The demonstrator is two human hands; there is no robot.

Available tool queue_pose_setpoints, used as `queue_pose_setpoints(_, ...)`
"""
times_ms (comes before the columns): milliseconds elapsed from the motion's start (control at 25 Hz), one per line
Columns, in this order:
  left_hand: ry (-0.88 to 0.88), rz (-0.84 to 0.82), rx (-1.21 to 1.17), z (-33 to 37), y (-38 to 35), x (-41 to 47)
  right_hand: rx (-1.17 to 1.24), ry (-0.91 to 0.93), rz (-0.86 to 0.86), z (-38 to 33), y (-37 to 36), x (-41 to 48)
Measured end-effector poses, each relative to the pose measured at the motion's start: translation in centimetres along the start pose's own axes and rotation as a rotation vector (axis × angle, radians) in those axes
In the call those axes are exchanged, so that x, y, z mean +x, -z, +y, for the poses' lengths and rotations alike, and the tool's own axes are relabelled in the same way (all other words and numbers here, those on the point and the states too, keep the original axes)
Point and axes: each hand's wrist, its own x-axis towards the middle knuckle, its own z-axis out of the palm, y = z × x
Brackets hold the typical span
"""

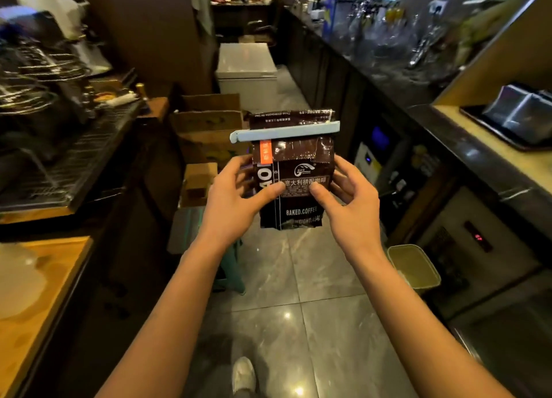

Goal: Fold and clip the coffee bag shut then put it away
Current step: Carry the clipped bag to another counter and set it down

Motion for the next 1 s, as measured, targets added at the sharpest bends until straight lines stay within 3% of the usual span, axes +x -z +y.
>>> queue_pose_setpoints(560, -0.074, -0.132, -0.028, -5.5, 3.1, 22.1, -0.117, -0.044, 0.163, 3.7, -9.9, 16.9)
queue_pose_setpoints(1000, -0.040, -0.200, -0.010, -10.2, -5.1, 38.3, -0.117, -0.105, 0.216, 13.3, -8.6, 32.3)
